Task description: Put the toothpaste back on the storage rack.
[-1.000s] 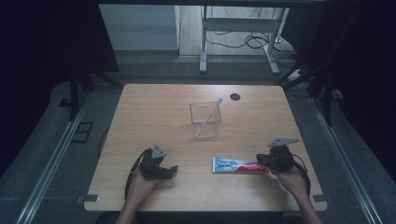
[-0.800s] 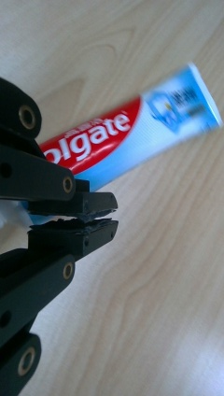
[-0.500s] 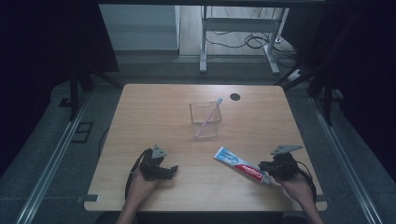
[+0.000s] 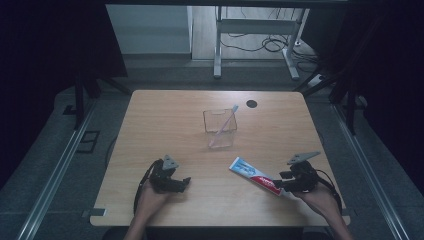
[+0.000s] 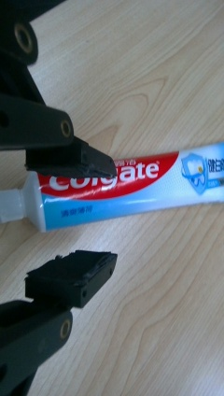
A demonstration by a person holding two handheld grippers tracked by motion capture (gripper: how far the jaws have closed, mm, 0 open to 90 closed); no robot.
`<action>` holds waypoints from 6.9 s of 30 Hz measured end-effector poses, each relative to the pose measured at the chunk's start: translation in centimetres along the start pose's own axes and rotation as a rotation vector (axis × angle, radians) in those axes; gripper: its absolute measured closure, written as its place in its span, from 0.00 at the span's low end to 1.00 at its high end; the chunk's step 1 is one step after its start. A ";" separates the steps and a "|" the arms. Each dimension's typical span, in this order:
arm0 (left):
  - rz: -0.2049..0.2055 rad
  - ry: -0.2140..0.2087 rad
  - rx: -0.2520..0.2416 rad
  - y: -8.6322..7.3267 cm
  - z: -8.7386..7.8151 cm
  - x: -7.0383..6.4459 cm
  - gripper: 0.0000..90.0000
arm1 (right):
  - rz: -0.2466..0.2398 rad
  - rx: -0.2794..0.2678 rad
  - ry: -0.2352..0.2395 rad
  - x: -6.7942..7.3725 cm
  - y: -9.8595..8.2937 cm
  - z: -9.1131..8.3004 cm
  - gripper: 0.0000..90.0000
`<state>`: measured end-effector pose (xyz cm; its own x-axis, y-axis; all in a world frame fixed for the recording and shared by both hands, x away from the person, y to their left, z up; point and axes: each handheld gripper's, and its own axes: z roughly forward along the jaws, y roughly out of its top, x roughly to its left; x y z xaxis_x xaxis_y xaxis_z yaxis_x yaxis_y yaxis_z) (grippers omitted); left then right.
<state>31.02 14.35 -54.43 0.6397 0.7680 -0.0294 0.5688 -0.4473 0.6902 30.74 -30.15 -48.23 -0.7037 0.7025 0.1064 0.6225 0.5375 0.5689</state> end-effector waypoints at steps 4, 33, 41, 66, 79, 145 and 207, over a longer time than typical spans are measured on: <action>0.001 0.000 0.000 0.0 0.0 0.0 0.15 | -0.021 0.038 0.012 0.4 0.7 0.4 0.54; 0.001 0.000 0.001 0.0 0.0 0.0 0.15 | -0.146 0.300 -0.058 2.8 4.9 5.9 0.53; 0.002 0.000 0.002 0.0 0.0 0.0 0.15 | -0.158 0.341 -0.074 3.0 5.5 6.0 0.67; 0.003 -0.002 0.003 0.0 0.0 0.0 0.15 | -0.082 0.210 -0.032 1.8 5.8 3.2 0.81; 0.008 -0.002 0.003 0.0 0.0 0.0 0.15 | -0.073 0.111 -0.026 1.7 7.1 1.6 0.81; 0.012 0.000 0.006 0.0 0.0 0.1 0.15 | -0.068 -0.287 -0.044 1.6 18.9 2.0 0.81; 0.009 -0.002 0.006 0.0 0.0 0.1 0.15 | -0.024 -0.430 -0.048 1.1 24.5 9.8 0.81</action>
<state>31.05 14.40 -54.39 0.6459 0.7630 -0.0244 0.5657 -0.4569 0.6865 48.57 -11.67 -42.16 -0.6932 0.7185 0.0573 0.4002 0.3176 0.8596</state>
